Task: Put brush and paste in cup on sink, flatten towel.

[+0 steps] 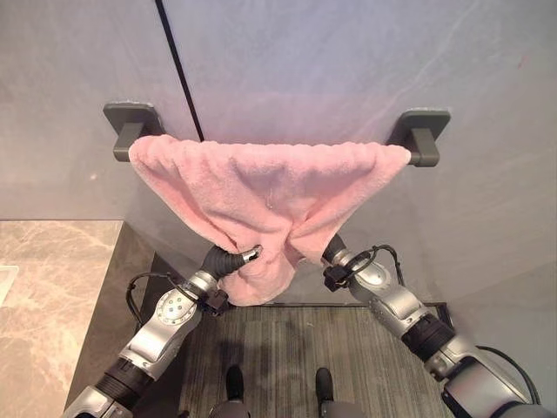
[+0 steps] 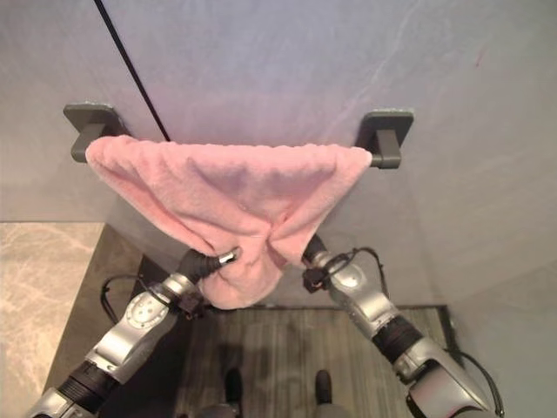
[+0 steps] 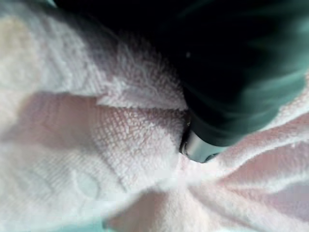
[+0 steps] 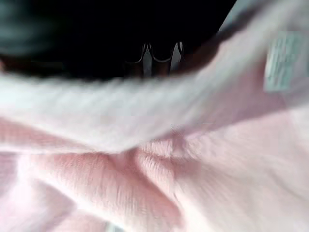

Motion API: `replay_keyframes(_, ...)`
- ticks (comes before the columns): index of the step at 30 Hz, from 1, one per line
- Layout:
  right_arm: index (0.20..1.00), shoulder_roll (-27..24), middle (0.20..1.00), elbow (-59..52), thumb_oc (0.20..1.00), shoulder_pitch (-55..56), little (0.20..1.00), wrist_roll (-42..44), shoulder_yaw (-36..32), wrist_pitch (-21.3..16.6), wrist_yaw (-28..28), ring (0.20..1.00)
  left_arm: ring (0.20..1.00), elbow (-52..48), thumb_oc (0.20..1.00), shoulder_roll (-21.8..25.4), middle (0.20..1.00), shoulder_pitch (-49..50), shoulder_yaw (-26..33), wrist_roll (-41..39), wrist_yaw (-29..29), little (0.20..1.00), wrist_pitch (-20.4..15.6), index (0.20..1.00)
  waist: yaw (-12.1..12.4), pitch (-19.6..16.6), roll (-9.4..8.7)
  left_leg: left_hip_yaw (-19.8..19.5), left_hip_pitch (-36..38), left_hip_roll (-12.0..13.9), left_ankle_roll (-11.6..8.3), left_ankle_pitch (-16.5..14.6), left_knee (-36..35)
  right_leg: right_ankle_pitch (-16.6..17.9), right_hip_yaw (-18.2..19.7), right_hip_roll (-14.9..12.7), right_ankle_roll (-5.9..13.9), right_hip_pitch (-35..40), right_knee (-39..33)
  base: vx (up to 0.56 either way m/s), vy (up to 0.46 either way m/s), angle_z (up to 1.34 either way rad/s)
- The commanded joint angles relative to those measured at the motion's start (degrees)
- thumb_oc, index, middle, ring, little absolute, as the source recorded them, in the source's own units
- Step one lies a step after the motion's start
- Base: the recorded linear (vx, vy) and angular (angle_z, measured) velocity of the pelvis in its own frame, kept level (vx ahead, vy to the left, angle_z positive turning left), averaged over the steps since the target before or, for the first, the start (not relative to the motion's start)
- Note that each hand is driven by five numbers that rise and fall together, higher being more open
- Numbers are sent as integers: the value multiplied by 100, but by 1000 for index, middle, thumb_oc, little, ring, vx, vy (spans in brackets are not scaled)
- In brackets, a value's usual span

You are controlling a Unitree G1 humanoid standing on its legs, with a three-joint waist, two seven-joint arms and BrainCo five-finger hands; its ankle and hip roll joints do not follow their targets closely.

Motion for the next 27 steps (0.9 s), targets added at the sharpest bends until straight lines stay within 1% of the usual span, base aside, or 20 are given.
replay_keyframes(1,200,80,200,-755,200,-258,200,414,-322,-600,233,200,200,-569,200,341,200,-175,263,-169,-95,200,-333,200,-22,-147,-392,45,251,-320,219,-318,18,445,374,-235,325,-449,-3,0,0,0)
replay_keyframes(2,200,-56,200,-1376,200,-72,200,404,-585,-778,209,200,200,-1031,200,485,200,-64,533,-288,-104,200,-443,200,-56,-161,-419,72,253,-313,222,-328,18,456,402,-234,341,-464,-3,0,0,0)
replay_keyframes(3,200,-56,200,-1389,200,-61,200,401,-583,-773,204,200,200,-1041,200,488,200,-52,538,-289,-104,200,-438,200,-55,-167,-420,75,254,-314,222,-329,18,456,405,-234,341,-465,-3,0,0,0)
replay_keyframes(4,200,-209,200,-1828,200,-4,200,444,-741,-893,268,200,200,-1434,200,588,200,-19,750,-442,-158,200,-541,200,-79,-181,-432,94,252,-315,221,-333,18,465,424,-230,351,-479,-3,0,0,0)
replay_keyframes(6,200,-251,200,-2624,200,313,200,553,-1026,-1059,446,200,200,-1702,200,439,200,310,1047,-724,-214,200,-584,200,-150,-224,-475,153,273,-304,225,-360,18,462,479,-227,372,-494,-3,0,0,0)
replay_keyframes(9,200,-187,200,-2514,200,471,200,336,-1113,-1036,369,200,200,-1567,200,345,200,537,1099,-532,-178,200,-548,200,-162,-246,-477,157,286,-309,233,-378,18,463,499,-229,370,-495,-3,-1,7,-4)
replay_keyframes(10,200,-139,200,-2062,200,530,200,38,-963,-882,221,200,200,-1158,200,306,200,645,987,-225,-72,200,-451,200,-162,-244,-466,165,289,-311,233,-363,18,480,495,-236,366,-494,-3,-13,10,-6)
replay_keyframes(11,200,-137,200,-2054,200,526,200,36,-960,-886,220,200,200,-1149,200,304,200,640,983,-221,-70,200,-456,200,-163,-244,-465,165,289,-311,233,-364,18,479,495,-236,366,-493,-3,-33,18,-5)
replay_keyframes(12,200,-58,200,-1610,200,510,200,-178,-699,-716,54,200,200,-644,200,295,200,536,718,-20,6,200,-352,200,-168,-242,-448,171,299,-313,230,-351,18,486,510,-235,356,-485,-3,0,0,0)
replay_keyframes(13,200,-56,200,-1602,200,503,200,-183,-699,-720,50,200,200,-627,200,291,200,521,709,-17,7,200,-362,200,-165,-238,-448,172,301,-313,229,-352,18,485,510,-235,356,-483,-3,0,0,0)
replay_keyframes(14,200,69,200,-1370,200,385,200,-244,-521,-657,-86,200,200,-543,200,322,200,322,656,326,162,200,-365,200,-149,-223,-413,167,311,-312,222,-345,18,486,512,-235,345,-472,-3,0,0,0)
replay_keyframes(16,200,-16,200,-1651,200,291,200,-276,-539,-714,20,200,200,-662,200,375,200,275,700,204,117,200,-425,200,-155,-208,-410,168,310,-310,221,-340,18,485,521,-233,350,-475,-3,0,0,0)
replay_keyframes(17,200,-135,200,-2156,200,233,200,-97,-565,-862,189,200,200,-914,200,402,200,318,766,-167,-19,200,-466,200,-169,-219,-429,185,321,-306,223,-349,18,482,530,-236,359,-483,-3,0,0,0)
replay_keyframes(18,200,-136,200,-2158,200,235,200,-96,-564,-862,190,200,200,-919,200,402,200,324,770,-169,-21,200,-463,200,-169,-219,-428,186,322,-306,223,-350,18,482,531,-236,359,-483,-3,0,0,0)
replay_keyframes(19,200,-150,200,-2286,200,197,200,-226,-649,-903,129,200,200,-1200,200,402,200,426,914,-141,-13,200,-476,200,-152,-250,-442,191,339,-301,228,-365,18,470,529,-243,364,-470,-3,0,0,0)
replay_keyframes(21,200,-129,200,-2252,200,169,200,-288,-648,-906,76,200,200,-1266,200,380,200,487,969,-134,-4,200,-490,200,-145,-268,-443,195,348,-300,230,-371,18,464,527,-245,362,-459,-3,6,1,-4)
replay_keyframes(23,200,-135,200,-2200,200,153,200,-541,-637,-894,-145,200,200,-1297,200,318,200,522,1032,-93,120,200,-523,200,-141,-293,-443,201,378,-300,231,-379,18,469,530,-243,360,-439,-3,16,1,-10)
replay_keyframes(24,200,-214,200,-2786,200,237,200,-679,-863,-1005,-143,200,200,-1710,200,403,200,519,1228,56,140,200,-610,200,-162,-300,-429,199,380,-298,227,-382,18,465,533,-236,359,-436,-3,33,-2,-2)
replay_keyframes(25,200,-114,200,-2935,200,368,200,-368,-850,-1077,56,200,200,-1803,200,289,200,591,1216,-180,106,200,-651,200,-173,-320,-440,188,399,-298,234,-394,18,442,516,-242,359,-413,-3,42,-4,0)
replay_keyframes(27,200,-107,200,-3222,200,531,200,-437,-1016,-1155,36,200,200,-1862,200,140,200,719,1293,-341,25,200,-658,200,-203,-340,-444,179,429,-291,239,-414,18,422,507,-244,356,-379,-3,39,-3,-4)
